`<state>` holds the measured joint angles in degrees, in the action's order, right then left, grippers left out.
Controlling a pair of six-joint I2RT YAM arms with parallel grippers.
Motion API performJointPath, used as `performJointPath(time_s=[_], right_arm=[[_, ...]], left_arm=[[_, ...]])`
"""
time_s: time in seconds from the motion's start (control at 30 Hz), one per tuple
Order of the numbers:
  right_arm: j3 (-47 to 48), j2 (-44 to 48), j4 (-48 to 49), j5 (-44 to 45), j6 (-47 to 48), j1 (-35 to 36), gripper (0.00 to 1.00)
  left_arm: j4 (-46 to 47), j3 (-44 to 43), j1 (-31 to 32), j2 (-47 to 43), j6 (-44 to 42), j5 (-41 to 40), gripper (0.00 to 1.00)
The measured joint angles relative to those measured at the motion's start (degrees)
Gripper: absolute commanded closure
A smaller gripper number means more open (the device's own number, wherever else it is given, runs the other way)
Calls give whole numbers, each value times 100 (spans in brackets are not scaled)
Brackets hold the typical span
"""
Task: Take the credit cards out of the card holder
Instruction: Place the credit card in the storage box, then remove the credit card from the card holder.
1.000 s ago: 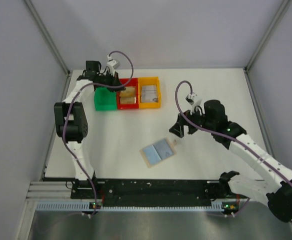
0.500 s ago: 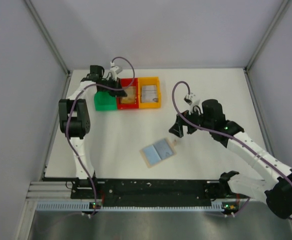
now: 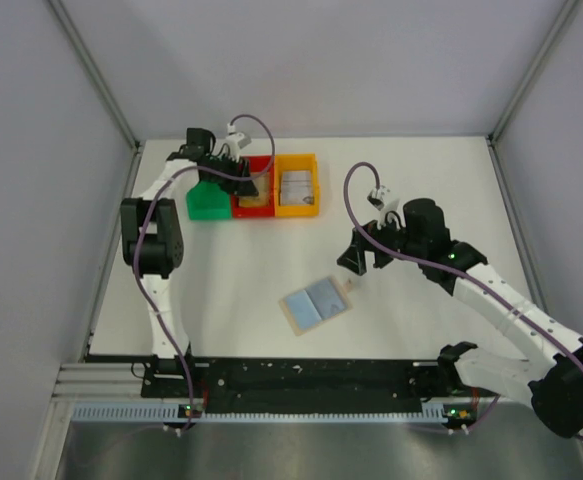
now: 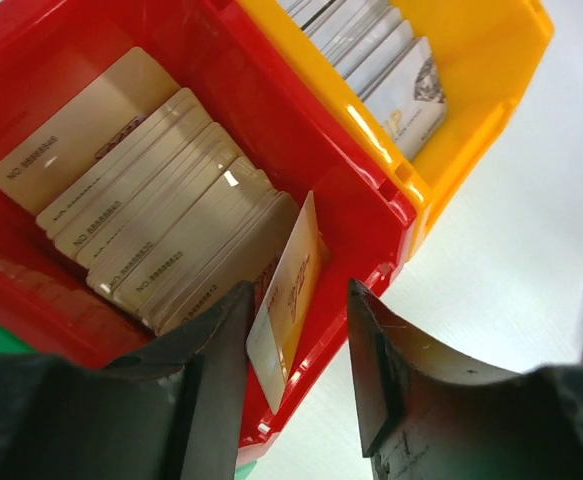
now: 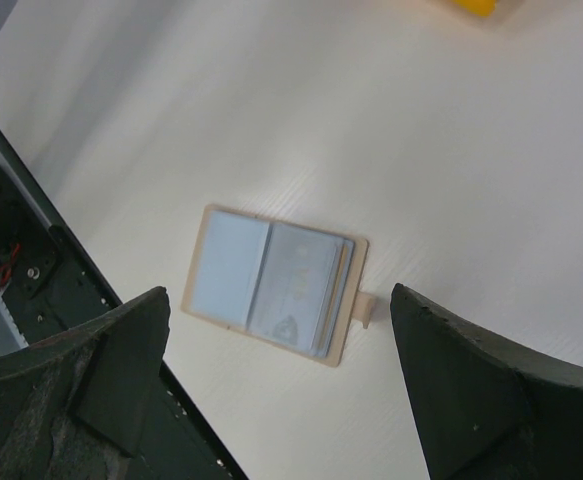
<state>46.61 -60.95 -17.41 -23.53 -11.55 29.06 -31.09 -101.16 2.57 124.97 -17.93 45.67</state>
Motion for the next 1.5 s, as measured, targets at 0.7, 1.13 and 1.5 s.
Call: performJointPath(time_s=[0.7, 1.13, 1.5], right_arm=[[0, 13, -4, -15, -50, 0, 9], [343, -651, -557, 999, -70, 1045, 17], [393, -1814, -1108, 2109, -592, 1967, 38]], left_arm=[[857, 1563, 173, -2177, 1058, -2166, 1], [1587, 4448, 699, -5545, 3788, -2253, 1], [1530, 7165, 890, -8120, 4723, -2229, 11]])
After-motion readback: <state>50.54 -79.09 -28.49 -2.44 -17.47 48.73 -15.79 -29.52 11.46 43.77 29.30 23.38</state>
